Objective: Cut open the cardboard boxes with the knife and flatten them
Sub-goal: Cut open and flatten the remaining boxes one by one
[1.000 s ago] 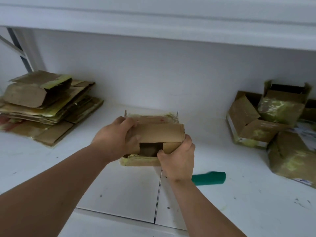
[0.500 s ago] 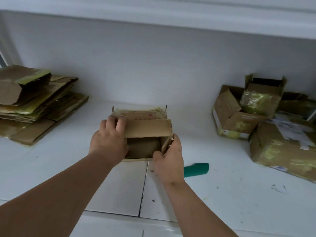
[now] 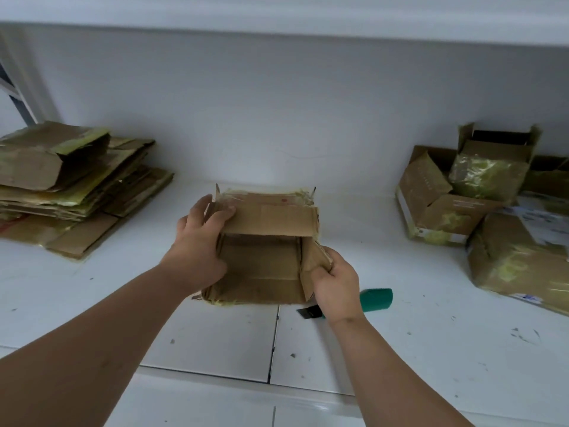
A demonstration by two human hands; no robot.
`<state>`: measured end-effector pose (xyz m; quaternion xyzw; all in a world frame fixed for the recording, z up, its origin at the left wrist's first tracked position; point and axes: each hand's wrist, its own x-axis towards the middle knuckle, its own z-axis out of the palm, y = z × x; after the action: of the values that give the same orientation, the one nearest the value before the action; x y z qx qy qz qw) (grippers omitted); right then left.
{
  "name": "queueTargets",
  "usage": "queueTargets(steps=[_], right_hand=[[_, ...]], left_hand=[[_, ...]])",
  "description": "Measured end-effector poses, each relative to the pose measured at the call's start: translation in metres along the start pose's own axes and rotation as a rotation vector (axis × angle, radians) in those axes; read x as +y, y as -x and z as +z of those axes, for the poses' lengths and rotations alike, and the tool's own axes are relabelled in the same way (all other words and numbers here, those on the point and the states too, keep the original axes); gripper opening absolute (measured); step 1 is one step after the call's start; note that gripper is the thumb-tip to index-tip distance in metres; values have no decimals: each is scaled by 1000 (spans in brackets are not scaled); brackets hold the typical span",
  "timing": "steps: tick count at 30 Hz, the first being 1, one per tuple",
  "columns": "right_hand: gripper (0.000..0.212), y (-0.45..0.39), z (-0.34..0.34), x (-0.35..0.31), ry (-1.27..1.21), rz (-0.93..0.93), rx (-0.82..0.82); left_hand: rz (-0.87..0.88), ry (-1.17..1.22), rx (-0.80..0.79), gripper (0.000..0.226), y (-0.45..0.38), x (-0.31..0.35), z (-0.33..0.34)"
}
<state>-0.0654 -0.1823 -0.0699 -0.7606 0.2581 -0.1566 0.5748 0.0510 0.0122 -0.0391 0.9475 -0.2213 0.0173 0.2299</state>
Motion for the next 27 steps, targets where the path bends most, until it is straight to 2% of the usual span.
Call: queueTargets(steps=[3,6,8,10,13,17,19,24,27], right_hand=[[37,-2,0,0,28,-19,-49],[31,-5,-2,2,-25,66,-71],[35,-7,0,3,-22,68,-77],[50,-6,5,4,62,-29,-78],[65,-5,13,1,167,-162,-92],[67,-3,19,-3,338,-296,-141],[65,-3,24,-2,439,-371,-160],[70,-1,39,0,662,-444,-234],[75,-1,51,-4,777,-469,-316]], left_hand=[[10,78,14,94,1,-15,-2],[-33,174,4,104,5,-28,-6],[-78,211,0,112,8,-34,-10],[-118,256,-11,115,9,-37,-15],[-201,478,-30,123,10,-42,-23],[-245,723,-105,123,13,-56,-27],[-225,670,-84,109,15,-62,-29],[-229,356,9,66,19,-92,-39],[-209,-20,-42,60,26,-106,-51]])
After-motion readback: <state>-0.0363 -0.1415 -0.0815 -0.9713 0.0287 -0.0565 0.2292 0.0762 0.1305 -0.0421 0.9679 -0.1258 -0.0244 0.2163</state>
